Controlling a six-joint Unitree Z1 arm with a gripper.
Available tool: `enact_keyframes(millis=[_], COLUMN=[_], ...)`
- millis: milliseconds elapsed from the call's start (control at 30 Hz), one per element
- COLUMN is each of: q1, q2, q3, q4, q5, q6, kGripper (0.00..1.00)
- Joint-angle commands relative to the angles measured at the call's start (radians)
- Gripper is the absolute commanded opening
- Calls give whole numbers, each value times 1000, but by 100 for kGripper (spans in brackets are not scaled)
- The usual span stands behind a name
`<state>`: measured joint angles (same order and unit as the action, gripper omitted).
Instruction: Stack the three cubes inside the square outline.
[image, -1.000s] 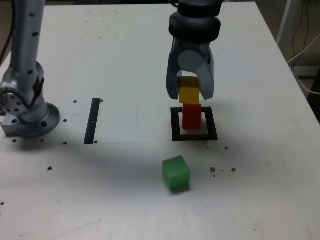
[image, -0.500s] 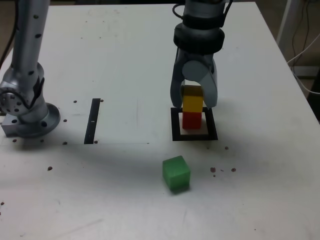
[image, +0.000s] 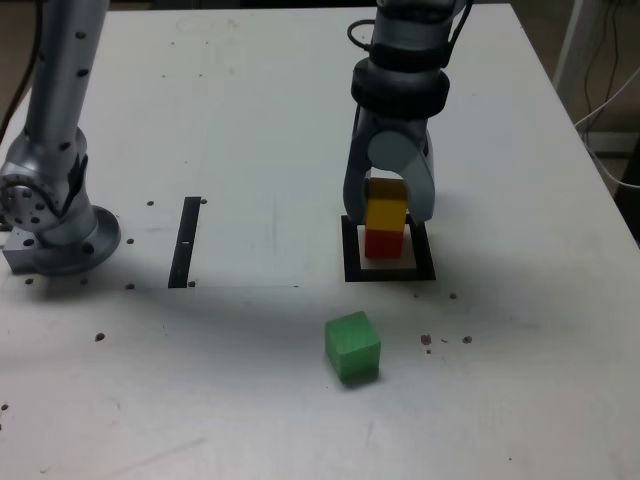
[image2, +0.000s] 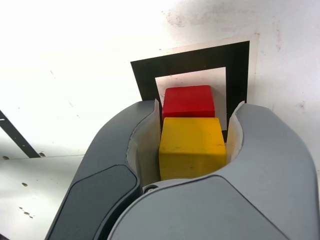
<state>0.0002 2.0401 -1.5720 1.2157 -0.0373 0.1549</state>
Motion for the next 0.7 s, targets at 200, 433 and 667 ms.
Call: enact_keyframes(millis=[200,433,667], q1=[7,8,8], q2=[13,1,-48], q3=[10,18,40], q4=[-18,-22,-30], q5=[-9,-9,12], q6=[21,21,21], kGripper=[99,99,99])
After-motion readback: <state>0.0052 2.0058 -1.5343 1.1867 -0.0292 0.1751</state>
